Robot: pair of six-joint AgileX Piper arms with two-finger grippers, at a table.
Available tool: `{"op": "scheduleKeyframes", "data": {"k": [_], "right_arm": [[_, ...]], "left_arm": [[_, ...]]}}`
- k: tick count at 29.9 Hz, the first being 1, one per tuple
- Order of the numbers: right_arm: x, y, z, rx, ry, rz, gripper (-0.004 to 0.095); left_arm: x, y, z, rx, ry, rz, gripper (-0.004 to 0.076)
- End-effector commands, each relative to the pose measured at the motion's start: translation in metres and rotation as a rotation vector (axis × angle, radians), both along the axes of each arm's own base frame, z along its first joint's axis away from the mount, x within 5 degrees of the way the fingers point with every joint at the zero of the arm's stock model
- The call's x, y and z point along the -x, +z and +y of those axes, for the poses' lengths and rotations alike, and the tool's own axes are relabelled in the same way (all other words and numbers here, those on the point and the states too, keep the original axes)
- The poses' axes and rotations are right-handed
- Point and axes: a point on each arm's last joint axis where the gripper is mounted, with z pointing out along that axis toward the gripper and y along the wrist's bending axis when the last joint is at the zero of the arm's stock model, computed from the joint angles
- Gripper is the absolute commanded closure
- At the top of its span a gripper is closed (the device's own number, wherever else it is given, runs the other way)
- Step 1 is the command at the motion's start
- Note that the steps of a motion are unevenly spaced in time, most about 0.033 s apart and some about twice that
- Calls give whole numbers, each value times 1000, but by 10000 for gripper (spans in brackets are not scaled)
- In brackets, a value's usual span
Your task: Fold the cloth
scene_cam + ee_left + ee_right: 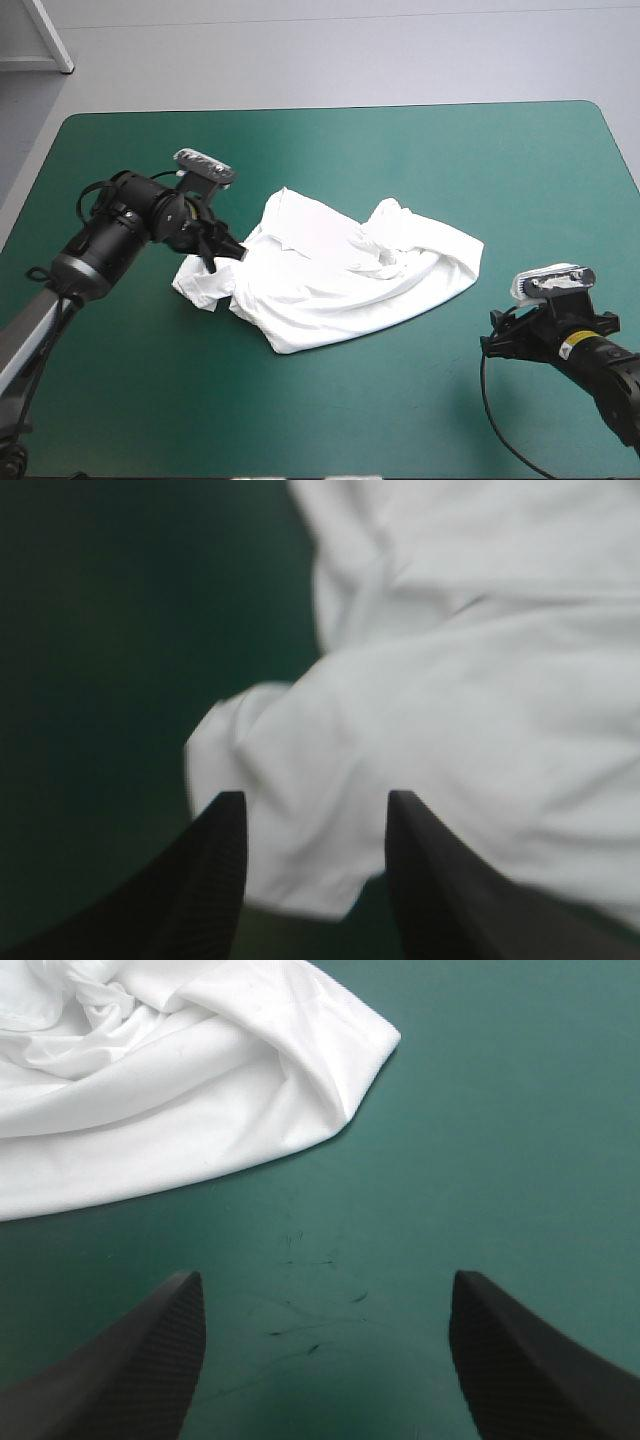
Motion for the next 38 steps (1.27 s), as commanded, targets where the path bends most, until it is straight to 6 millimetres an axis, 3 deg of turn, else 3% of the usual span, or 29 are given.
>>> {"op": "scheduleKeyframes", "data": {"k": [1,6,11,15,22,26,29,33,38], "right_arm": [[-13,14,3,-18,2,-70,262],[-15,13,4,-20,2,-72,262],[-14,12,4,-19,2,-54,262],[-12,10,4,-21,5,-29,262],[-8,6,3,-6,5,36,262],[-10,8,3,-4,5,15,262],[-16,13,4,-4,4,-5,262],[-35,29,8,-2,3,-20,262],[-78,49,15,40,-3,-29,262]], "left_arm": [[26,16,29,-7,106,-7,402],[56,10,39,70,182,12,392],[67,-21,45,49,215,48,267],[53,-55,38,66,184,30,184],[15,-91,26,67,201,-47,185],[2,-125,23,3,216,57,190],[-4,-143,19,1,226,114,224],[-7,-149,15,28,228,124,317],[-4,-151,16,18,229,154,565]]}}
